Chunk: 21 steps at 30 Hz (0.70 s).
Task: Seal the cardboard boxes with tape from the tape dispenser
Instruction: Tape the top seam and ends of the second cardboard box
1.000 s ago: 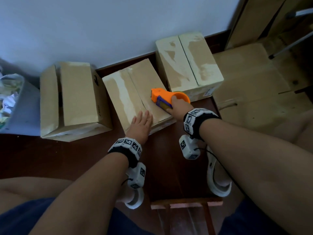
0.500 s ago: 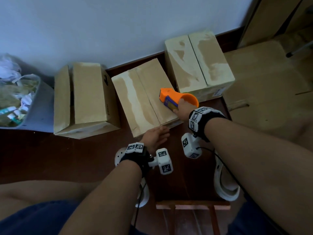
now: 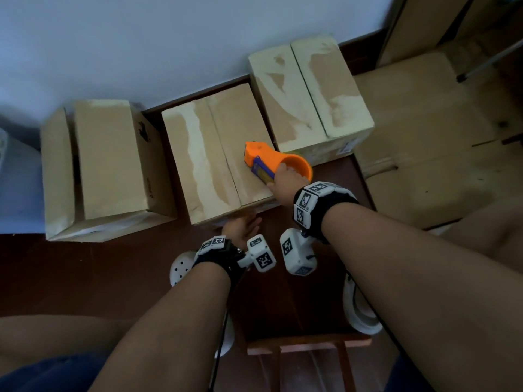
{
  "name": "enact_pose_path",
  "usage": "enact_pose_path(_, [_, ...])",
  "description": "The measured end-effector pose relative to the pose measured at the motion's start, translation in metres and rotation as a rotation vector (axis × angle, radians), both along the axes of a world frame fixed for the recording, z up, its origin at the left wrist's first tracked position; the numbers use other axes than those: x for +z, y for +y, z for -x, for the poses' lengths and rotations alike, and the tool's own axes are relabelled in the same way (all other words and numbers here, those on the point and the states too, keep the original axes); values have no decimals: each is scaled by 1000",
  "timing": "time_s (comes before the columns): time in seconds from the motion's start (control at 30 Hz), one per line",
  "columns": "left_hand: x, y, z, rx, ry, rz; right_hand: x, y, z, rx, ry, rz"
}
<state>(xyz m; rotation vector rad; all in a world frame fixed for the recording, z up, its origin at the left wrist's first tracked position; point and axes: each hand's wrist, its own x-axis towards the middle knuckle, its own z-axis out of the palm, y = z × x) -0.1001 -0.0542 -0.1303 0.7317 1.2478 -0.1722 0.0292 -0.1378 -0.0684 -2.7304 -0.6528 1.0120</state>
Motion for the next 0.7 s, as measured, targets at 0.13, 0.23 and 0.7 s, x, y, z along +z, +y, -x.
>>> enact_pose_path(0.13, [3,29,19,-238,203,-144,-1,0,2,-15,-18,-3])
enact_pose_path(0.23, [18,40,23,-585,277,-243,-1,2,3,-18,-26,-3])
enact_pose_path(0.7, [80,47,-32,-1786,211,-1336,3,1,6,-38,-7,-17])
